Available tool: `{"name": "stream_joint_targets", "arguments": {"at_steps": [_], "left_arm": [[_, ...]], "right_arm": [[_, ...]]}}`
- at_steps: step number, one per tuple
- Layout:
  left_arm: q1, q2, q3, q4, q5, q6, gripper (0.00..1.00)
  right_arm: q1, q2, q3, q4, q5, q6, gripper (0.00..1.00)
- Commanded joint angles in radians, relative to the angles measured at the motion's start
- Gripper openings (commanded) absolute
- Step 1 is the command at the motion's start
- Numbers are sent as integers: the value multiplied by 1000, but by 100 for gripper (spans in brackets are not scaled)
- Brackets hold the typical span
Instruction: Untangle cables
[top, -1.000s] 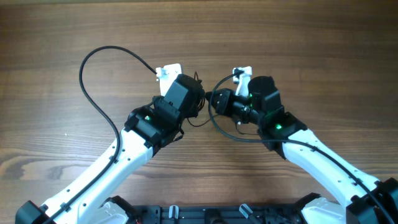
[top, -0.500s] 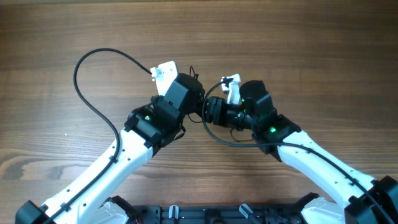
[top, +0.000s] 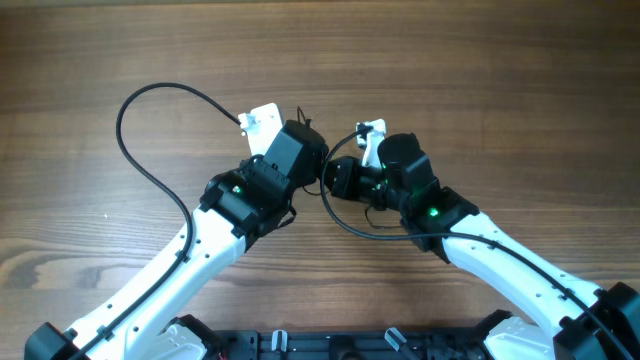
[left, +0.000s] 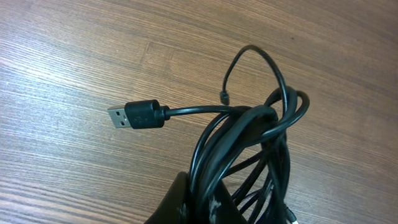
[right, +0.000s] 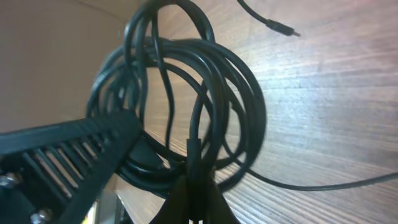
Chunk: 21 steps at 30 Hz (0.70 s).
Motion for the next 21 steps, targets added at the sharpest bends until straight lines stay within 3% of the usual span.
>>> {"name": "stream_joint_targets", "arguments": {"at_steps": [1, 4, 10, 18, 19, 21], "left_arm": [[-5, 4, 11, 12, 71, 77, 4], [-5, 4, 11, 40, 154, 148, 4], [-4, 3, 11, 50, 192, 166, 4], [-4, -5, 12, 101, 468, 228, 4], [-3, -13, 12, 114, 507, 228, 4], [5, -32, 12, 108, 506, 228, 4]], "right_arm": [[2, 13, 6, 47, 22, -2, 4], [2, 13, 6, 62, 20, 0, 4], [2, 13, 6, 58, 85, -3, 4], [2, 13, 6, 9, 158, -3, 5], [2, 13, 6, 9, 158, -3, 7], [0, 13, 6, 8, 145, -5, 32]]}}
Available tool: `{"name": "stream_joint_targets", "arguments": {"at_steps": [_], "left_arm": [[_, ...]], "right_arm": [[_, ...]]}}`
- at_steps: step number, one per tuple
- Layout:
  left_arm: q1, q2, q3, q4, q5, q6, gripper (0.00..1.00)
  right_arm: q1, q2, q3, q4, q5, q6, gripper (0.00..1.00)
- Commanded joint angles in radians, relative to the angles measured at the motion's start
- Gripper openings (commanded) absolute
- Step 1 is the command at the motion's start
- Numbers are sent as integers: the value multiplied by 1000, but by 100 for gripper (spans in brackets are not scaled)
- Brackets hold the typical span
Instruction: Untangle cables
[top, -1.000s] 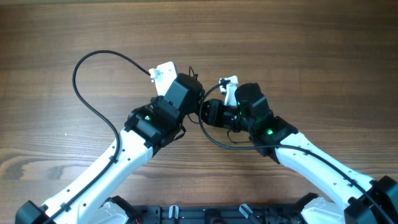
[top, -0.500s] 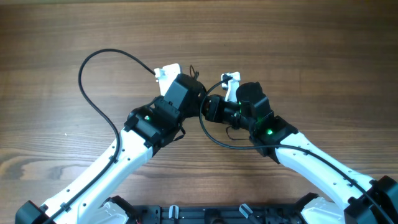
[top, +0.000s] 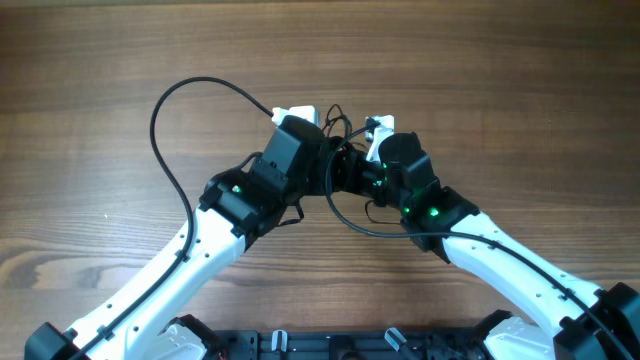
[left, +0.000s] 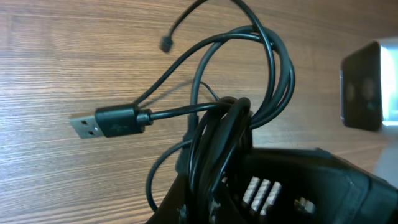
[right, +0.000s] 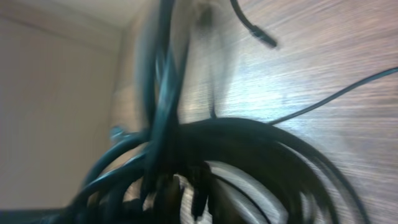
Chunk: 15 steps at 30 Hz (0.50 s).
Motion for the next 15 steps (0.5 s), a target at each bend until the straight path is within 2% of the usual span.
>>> {"name": "stream_joint_targets", "arguments": {"at_steps": [1, 5, 7, 8, 11, 13, 15], "left_arm": [[27, -45, 12, -7, 134, 20, 4], [160, -76, 12, -55, 127, 24, 4], [235, -75, 12, -53, 127, 31, 4], [257, -75, 12, -53, 127, 47, 4], [312, -75, 12, -71, 132, 87, 4], [322, -75, 11, -82, 174, 174, 4], [322, -75, 11, -80, 326, 312, 4]], "right_arm": [[-4, 12, 7, 8, -21, -5, 45], [-74, 0, 7, 11, -205, -4, 69], [-124, -9, 7, 21, -313, -6, 74], [-145, -11, 7, 34, -360, -32, 77], [-213, -11, 7, 69, -473, -246, 89], [-241, -11, 7, 64, -483, -371, 89], [-251, -9, 7, 72, -465, -300, 97]]}}
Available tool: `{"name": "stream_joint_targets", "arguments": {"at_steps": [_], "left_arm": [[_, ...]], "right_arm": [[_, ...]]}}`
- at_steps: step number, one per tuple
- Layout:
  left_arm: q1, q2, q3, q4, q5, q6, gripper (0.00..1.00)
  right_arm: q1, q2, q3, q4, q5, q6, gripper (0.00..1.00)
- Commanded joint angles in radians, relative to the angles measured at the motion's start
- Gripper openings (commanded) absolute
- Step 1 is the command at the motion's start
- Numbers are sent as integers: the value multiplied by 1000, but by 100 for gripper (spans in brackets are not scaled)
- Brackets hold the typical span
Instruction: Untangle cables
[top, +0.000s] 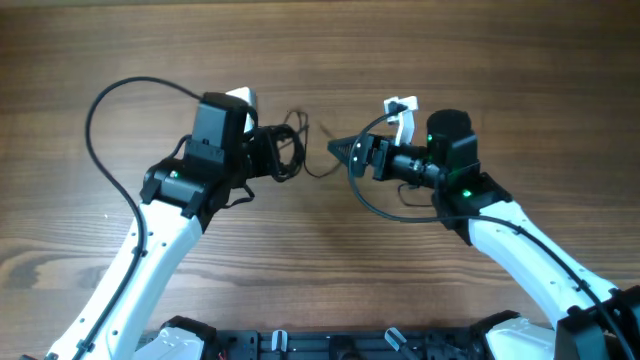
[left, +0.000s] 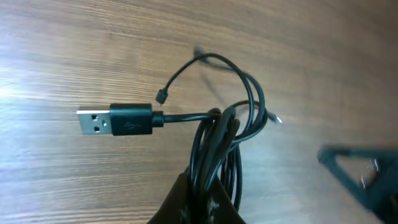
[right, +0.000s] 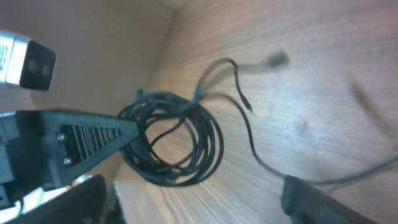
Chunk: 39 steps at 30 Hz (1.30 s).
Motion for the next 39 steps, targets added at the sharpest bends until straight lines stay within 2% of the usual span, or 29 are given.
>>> {"name": "stream_joint_targets", "arguments": {"at_steps": [1, 3, 5, 6, 8, 10, 12, 16, 20, 22, 24, 25, 26, 27, 28, 31, 34, 35, 37, 38, 39], "left_arm": [[4, -23, 11, 4, 254, 248, 4], [3, -23, 11, 3, 297, 323, 4], [3, -23, 11, 4, 297, 345, 4], [3, -23, 11, 4, 297, 344, 4], [3, -23, 11, 3, 297, 344, 4], [1, -23, 11, 2, 297, 344, 4], [-11, -23, 11, -3, 297, 344, 4], [-50, -23, 11, -24, 296, 371, 4], [-56, -23, 11, -61, 278, 375, 4], [-56, -23, 11, -60, 278, 374, 4], [-56, -23, 11, -56, 278, 374, 4], [-55, -23, 11, -53, 273, 374, 4], [-53, -23, 11, -49, 251, 371, 4], [-48, -23, 11, -46, 171, 331, 4], [-35, -23, 11, -45, 45, 221, 5], [18, -23, 11, -60, -154, -61, 9], [92, -23, 11, -57, -164, -170, 21], [116, -23, 11, -51, -160, -169, 35], [130, -23, 11, -33, -152, -164, 76], [130, -23, 11, -26, -129, -150, 86], [130, -23, 11, -13, -76, -121, 90]], "right_arm": [[-9, -4, 6, 1, -23, 58, 100], [0, 15, 5, 0, -24, 266, 99], [22, 29, 5, 1, -23, 381, 98], [40, 38, 5, 8, -23, 422, 94], [77, 56, 5, 33, 8, 465, 85], [104, 76, 5, 49, 72, 521, 70], [117, 94, 5, 76, 103, 583, 59], [120, 112, 5, 92, 249, 599, 40], [120, 112, 5, 134, 330, 626, 40], [120, 112, 5, 150, 336, 626, 36], [120, 112, 5, 149, 301, 619, 23], [120, 112, 5, 150, 291, 596, 5], [120, 112, 5, 151, 290, 547, 4], [119, 112, 5, 152, 291, 446, 4], [110, 111, 5, 159, 265, 294, 4], [81, 107, 5, 198, 154, 88, 4], [43, 74, 5, 238, 75, 27, 5], [33, 60, 5, 255, 76, 23, 4], [29, 49, 5, 294, 76, 8, 5], [29, 50, 5, 313, 76, 8, 5], [29, 50, 5, 326, 76, 4, 5]]}}
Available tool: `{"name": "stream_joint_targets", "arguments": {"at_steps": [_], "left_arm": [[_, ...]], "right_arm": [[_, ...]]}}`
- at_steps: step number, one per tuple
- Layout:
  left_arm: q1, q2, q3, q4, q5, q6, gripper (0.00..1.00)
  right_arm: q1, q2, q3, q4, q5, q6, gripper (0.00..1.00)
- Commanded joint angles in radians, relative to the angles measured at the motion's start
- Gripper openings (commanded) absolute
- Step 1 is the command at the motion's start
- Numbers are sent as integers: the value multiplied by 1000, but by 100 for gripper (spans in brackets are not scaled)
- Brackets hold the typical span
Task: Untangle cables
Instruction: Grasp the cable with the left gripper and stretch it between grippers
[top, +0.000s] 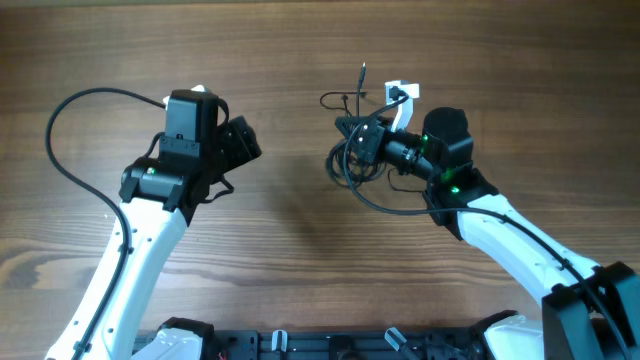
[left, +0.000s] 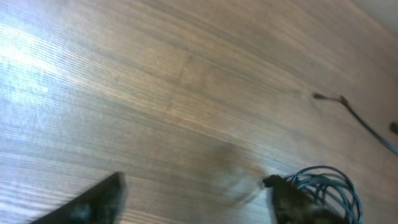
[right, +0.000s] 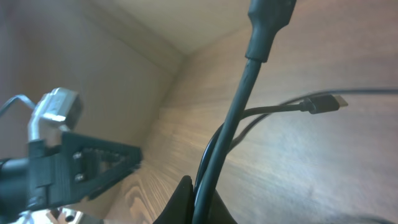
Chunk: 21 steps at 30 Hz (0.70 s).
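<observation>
A coiled black cable bundle hangs over the middle right of the wooden table. My right gripper is shut on it. The right wrist view shows the gripper pinching a thick strand that runs up to a USB plug, with a small connector beside it. My left gripper stands apart to the left, open. In its wrist view the left gripper holds nothing, its fingers are wide apart, and the bundle shows at lower right.
The left arm's own black lead loops out over the table at the far left. The right arm's lead curves below the bundle. A thin cable end sticks up beyond the bundle.
The bundle was in my shut left gripper while the right was open. Now the left gripper is open and empty, farther left, and the right gripper is shut on the bundle.
First both grippers were close together at mid table, each shut on the bundle, and they were still together a moment later. Then the arms were apart with the bundle in the left gripper and the right open. Now the right holds it.
</observation>
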Motion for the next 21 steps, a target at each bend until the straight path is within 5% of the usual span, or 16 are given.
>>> {"name": "stream_joint_targets", "arguments": {"at_steps": [1, 4, 9, 12, 13, 17, 21], "left_arm": [[4, -17, 11, 37, 128, 72, 90], [4, 12, 11, 55, 366, 257, 86], [4, 113, 11, 50, 421, 284, 86], [4, 174, 11, 75, 490, 182, 90], [4, 196, 11, 86, 516, 103, 100], [3, 290, 11, 117, 709, -173, 100], [-31, 372, 11, 136, 743, -300, 82]], "right_arm": [[1, -28, 6, 53, -51, -76, 5], [0, -28, 6, 114, -76, -78, 5], [-2, -28, 6, 234, -104, -41, 4], [-2, -28, 6, 262, -118, -42, 4], [-2, -28, 6, 261, -117, -42, 4], [-1, -28, 6, 259, -117, -42, 5], [-2, -28, 6, 258, -117, -42, 5]]}}
